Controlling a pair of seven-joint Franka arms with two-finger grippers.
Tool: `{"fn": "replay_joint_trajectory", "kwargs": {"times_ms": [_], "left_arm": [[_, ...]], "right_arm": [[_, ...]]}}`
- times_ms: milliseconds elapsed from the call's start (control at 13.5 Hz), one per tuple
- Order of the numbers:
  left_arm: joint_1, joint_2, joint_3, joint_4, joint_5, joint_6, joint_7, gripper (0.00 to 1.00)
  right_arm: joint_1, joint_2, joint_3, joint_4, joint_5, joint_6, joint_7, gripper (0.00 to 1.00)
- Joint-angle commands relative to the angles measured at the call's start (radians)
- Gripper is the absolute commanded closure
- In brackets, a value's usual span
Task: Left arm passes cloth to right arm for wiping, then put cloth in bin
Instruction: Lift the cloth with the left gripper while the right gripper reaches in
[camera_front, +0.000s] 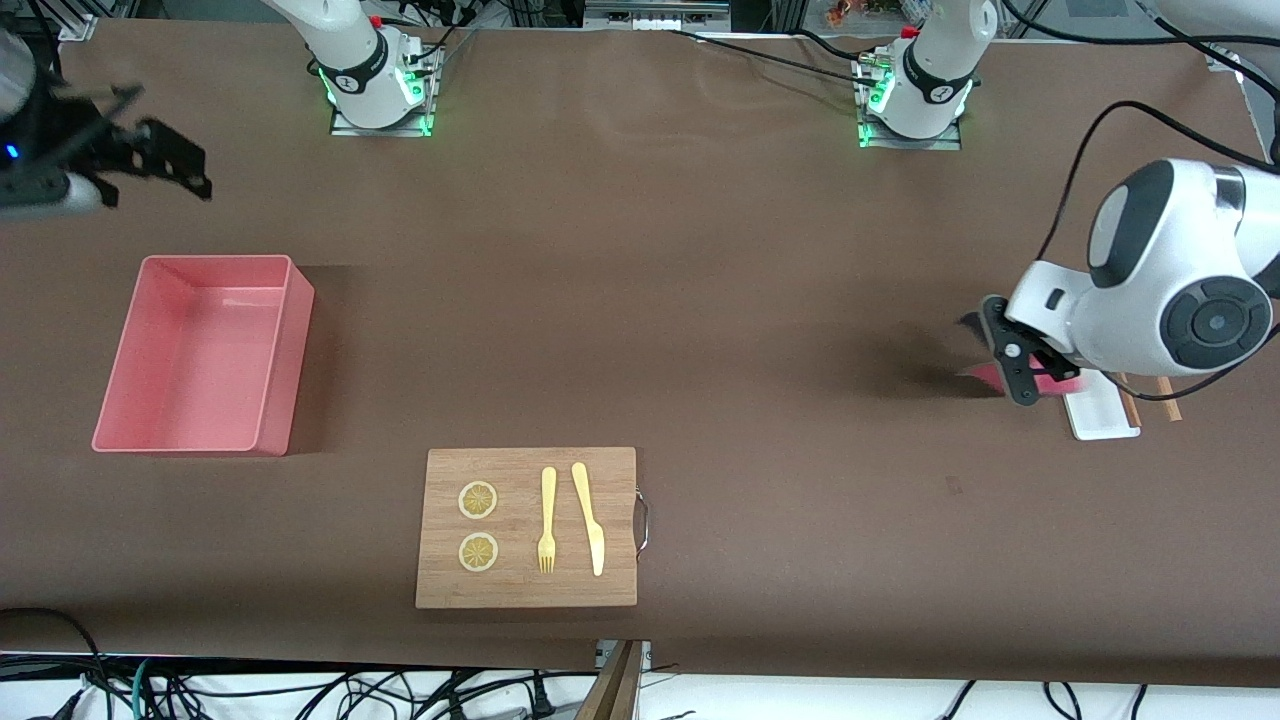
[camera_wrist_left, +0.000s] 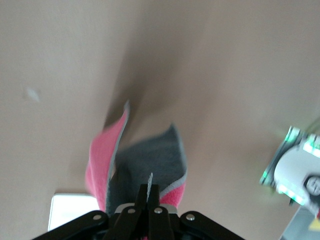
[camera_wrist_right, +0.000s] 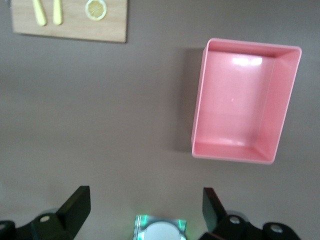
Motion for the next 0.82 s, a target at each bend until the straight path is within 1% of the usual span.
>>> {"fn": "replay_joint_trajectory", "kwargs": {"times_ms": [0, 74, 148, 223, 297, 371, 520, 668, 742], "left_arm": [[0.0, 0.018, -0.079, 0.067, -0.086, -0.022, -0.157, 1.0], [0.0, 0.022, -0.102, 0.075, -0.152, -0.014, -0.223, 1.0], [-0.001, 0.024, -0.114, 0.076, -0.228, 0.021, -0.288, 1.0], [-0.006, 0.024, -0.122, 0.076, -0.314, 0.07, -0.338, 1.0], [-0.021, 0.027, -0.122, 0.072, -0.424, 0.114, -0.391, 1.0], [-0.038, 0.028, -0.121, 0.064, -0.519, 0.15, -0.434, 1.0], [-0.066, 0.036, -0.122, 0.066, -0.638, 0.207, -0.539, 1.0], [-0.081, 0.036, -0.122, 0.063, -0.75, 0.253, -0.622, 1.0], [-0.09, 0.036, -0.122, 0.058, -0.787, 0.274, -0.661, 1.0]], "right_arm": [[0.002, -0.011, 0.074, 0.047, 0.001, -0.054, -0.004, 0.01], [0.002, -0.012, 0.113, 0.046, -0.016, -0.052, -0.004, 0.01], [0.002, -0.006, 0.129, 0.044, -0.008, -0.049, -0.005, 0.01], [0.017, 0.026, 0.141, 0.032, -0.002, -0.048, -0.022, 0.0], [0.042, 0.05, 0.146, 0.026, 0.019, -0.038, -0.072, 0.01], [0.045, 0.06, 0.146, 0.009, 0.054, 0.0, -0.144, 0.0], [0.045, 0.087, 0.146, -0.037, 0.136, 0.104, -0.369, 0.0], [0.045, 0.124, 0.146, -0.074, 0.214, 0.155, -0.547, 0.01], [0.045, 0.144, 0.147, -0.097, 0.243, 0.19, -0.624, 0.0]]}}
